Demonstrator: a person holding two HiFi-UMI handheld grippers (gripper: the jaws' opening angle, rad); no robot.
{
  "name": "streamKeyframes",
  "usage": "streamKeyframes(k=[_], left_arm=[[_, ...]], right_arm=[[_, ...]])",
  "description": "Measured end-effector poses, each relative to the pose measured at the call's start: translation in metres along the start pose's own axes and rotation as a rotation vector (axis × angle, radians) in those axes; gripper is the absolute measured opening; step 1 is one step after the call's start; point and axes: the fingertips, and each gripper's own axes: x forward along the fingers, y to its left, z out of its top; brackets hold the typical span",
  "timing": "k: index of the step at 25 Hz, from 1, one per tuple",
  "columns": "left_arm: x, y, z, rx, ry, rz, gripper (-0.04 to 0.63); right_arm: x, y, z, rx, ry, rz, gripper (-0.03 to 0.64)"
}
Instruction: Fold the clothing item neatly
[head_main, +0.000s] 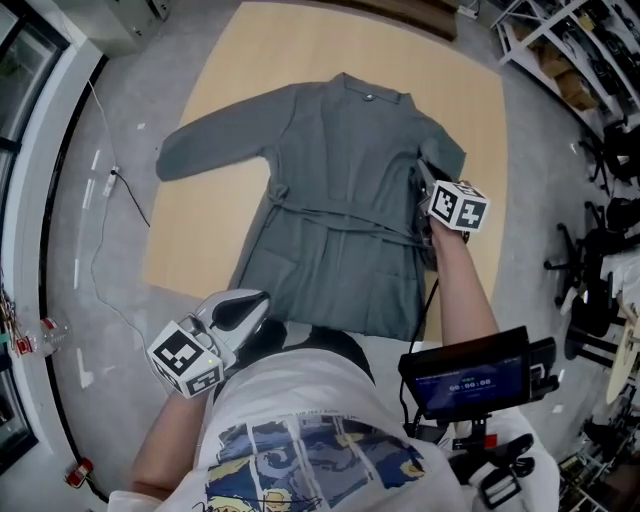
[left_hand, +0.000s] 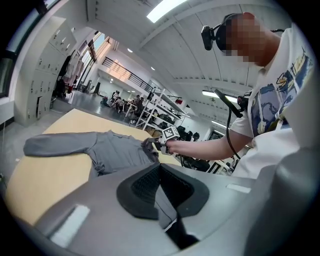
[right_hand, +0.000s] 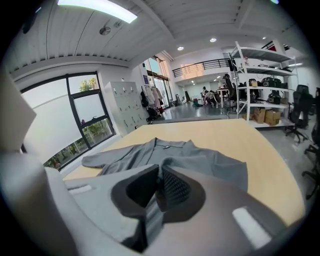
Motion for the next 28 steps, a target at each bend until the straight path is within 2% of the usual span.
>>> streamKeyframes(k=[11, 21, 28], left_arm=[[-0.034, 0.038, -0.008, -0.031, 0.007, 0.041, 0.003], [-0.053, 0.066, -0.015, -0.075, 0.015, 0.053, 0.003], [-0.063, 0.083, -0.017, -0.087, 0.012, 0.056, 0.003]], right_arm=[[0.061, 0.065, -0.003, -0.048, 0.045, 0.056, 0.021], [0.115, 0.12, -0.02, -0.108, 0.13, 0.113, 0.021], [0.136, 0.138, -0.038, -0.138, 0.181, 0.111, 0.021]])
